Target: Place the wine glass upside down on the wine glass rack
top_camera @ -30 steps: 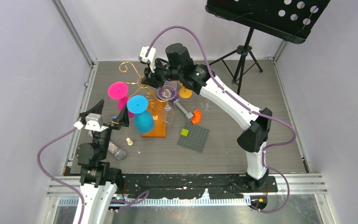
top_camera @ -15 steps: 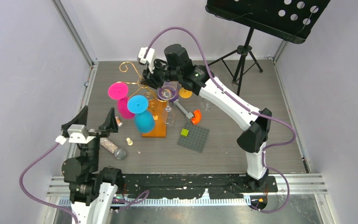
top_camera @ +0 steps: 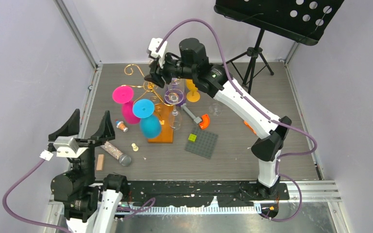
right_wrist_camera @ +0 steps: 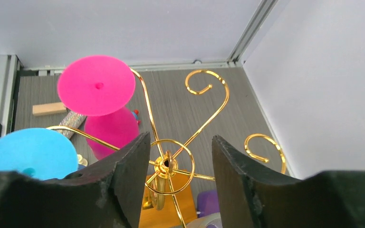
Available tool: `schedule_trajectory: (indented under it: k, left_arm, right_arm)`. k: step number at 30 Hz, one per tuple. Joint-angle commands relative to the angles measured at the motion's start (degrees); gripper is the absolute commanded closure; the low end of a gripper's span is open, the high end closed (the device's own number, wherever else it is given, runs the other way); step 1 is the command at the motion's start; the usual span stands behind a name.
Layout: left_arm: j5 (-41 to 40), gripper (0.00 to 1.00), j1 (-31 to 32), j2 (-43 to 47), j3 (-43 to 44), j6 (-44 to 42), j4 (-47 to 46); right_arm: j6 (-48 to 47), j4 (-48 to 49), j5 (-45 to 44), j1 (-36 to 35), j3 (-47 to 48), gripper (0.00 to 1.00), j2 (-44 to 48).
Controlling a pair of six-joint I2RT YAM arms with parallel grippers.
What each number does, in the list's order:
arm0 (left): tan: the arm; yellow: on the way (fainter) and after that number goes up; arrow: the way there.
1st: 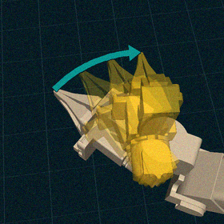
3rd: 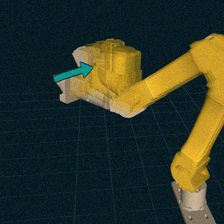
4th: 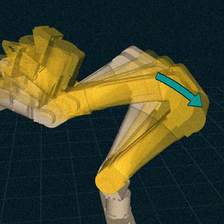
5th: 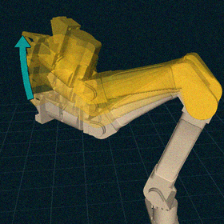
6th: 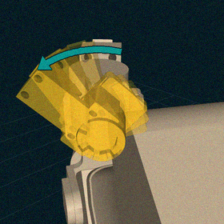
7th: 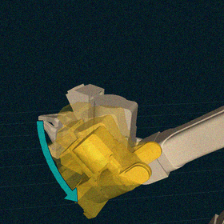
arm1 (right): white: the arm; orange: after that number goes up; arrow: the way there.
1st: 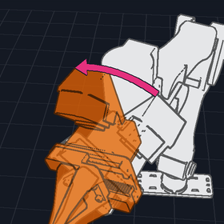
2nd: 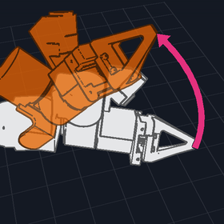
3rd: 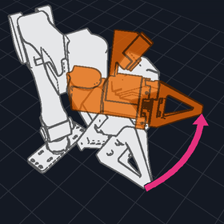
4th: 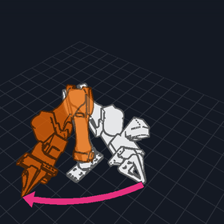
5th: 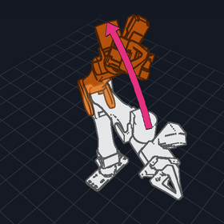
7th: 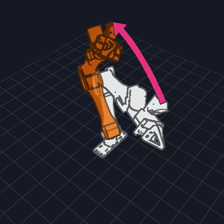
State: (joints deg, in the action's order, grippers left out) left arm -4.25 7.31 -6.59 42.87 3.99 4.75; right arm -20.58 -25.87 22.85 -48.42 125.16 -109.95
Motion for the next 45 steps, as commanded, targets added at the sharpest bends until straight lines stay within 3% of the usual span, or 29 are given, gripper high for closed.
schedule_trajectory:
  k: [1, 6, 9, 14, 19, 27, 35, 45]
  left_arm:
    - [0.75, 0.04, -0.28, -2.27, 2.04, 0.22, 0.34]
    - [1.79, 0.03, -0.28, -5.72, 5.71, -0.44, 2.80]
    - [1.77, 0.01, -0.27, -7.81, 8.00, -0.49, 3.29]
    - [3.08, 0.00, -0.28, -10.66, 12.56, -0.83, 3.46]
    - [7.50, 0.00, -0.28, -15.35, 18.33, -2.04, 7.18]
    - [10.75, 0.00, -0.26, -18.89, 19.09, -0.63, 6.85]
    - [12.01, 0.01, -0.22, -26.00, 26.83, 1.99, 15.62]
    - [13.51, 0.01, -0.24, -27.19, 27.16, 2.47, 16.02]
  right_arm:
    - [1.20, 5.21, 1.14, -0.40, 3.00, 0.40, 6.66]
    - [0.53, 7.33, -4.14, -0.32, -2.32, 0.36, 12.59]
    - [2.00, 9.75, -12.06, 0.78, -6.94, 0.35, 18.03]
    - [16.10, 8.29, -25.58, 6.56, -14.42, 0.36, 25.17]
    - [30.71, 4.78, -25.02, 17.44, -26.73, 0.37, 31.38]
    - [34.25, -0.20, -25.36, 23.52, -35.87, 0.37, 33.51]
    - [36.44, -5.90, -27.63, 27.36, -32.46, 0.37, 28.64]
    - [36.68, -15.51, -23.66, 31.09, -22.79, 0.38, 19.67]
